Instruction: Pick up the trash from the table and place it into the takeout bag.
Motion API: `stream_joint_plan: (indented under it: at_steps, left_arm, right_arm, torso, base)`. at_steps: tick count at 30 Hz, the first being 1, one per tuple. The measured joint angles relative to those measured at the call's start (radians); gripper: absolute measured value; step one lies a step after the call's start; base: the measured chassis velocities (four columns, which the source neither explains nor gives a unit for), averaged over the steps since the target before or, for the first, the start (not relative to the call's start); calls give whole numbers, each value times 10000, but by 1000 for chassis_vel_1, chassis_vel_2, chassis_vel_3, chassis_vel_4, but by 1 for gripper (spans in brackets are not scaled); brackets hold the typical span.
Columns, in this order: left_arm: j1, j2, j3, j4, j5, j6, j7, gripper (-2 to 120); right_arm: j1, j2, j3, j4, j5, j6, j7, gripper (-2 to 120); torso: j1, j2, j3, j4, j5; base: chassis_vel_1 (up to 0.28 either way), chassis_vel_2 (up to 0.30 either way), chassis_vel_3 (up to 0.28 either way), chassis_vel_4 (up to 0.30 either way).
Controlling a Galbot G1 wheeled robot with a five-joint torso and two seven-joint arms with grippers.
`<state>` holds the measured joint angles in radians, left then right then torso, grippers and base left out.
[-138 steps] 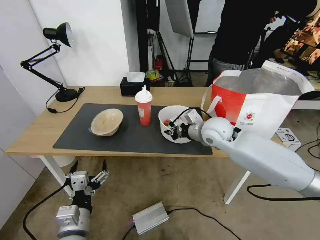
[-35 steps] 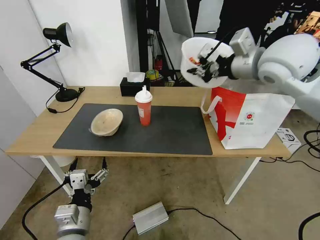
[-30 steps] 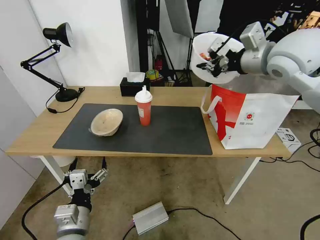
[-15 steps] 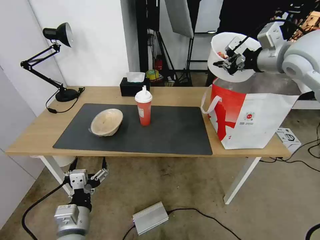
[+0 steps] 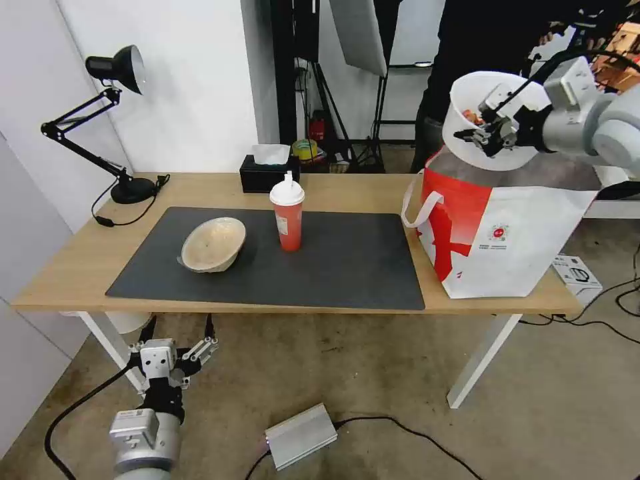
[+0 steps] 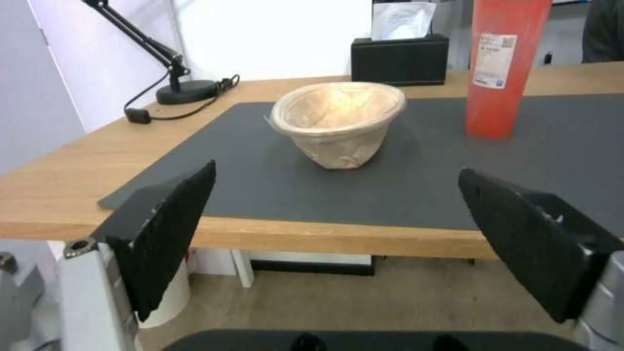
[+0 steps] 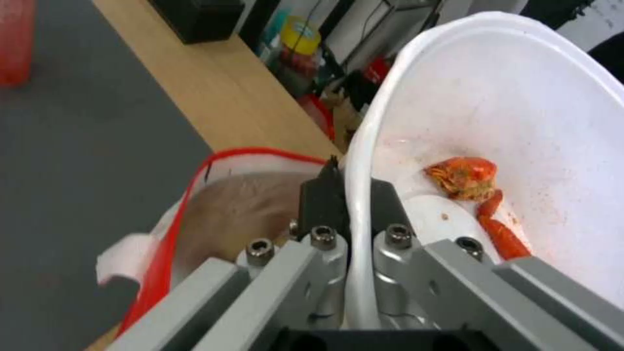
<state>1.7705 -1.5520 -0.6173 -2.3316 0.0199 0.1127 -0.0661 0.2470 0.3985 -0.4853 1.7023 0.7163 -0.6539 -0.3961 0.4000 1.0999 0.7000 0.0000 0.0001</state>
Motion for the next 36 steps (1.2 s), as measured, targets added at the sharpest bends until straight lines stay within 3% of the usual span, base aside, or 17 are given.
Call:
stream_joint_plan:
  at_steps: [20,36]
  left_arm:
    - [5,48,-1,-1,-4,6,3,100]
    - [17,46,26,-8,1,16,3,100]
  right_arm:
    - [-2134,-580,1632,54,-471,244,-277,0]
    - [-2487,-722,1796,192,-535,314,-288,0]
  torso:
    - [0,1,0,0,-1]
    - [0,0,0,0,-1]
  base:
    - [0,0,0,0]
    - [0,0,0,0]
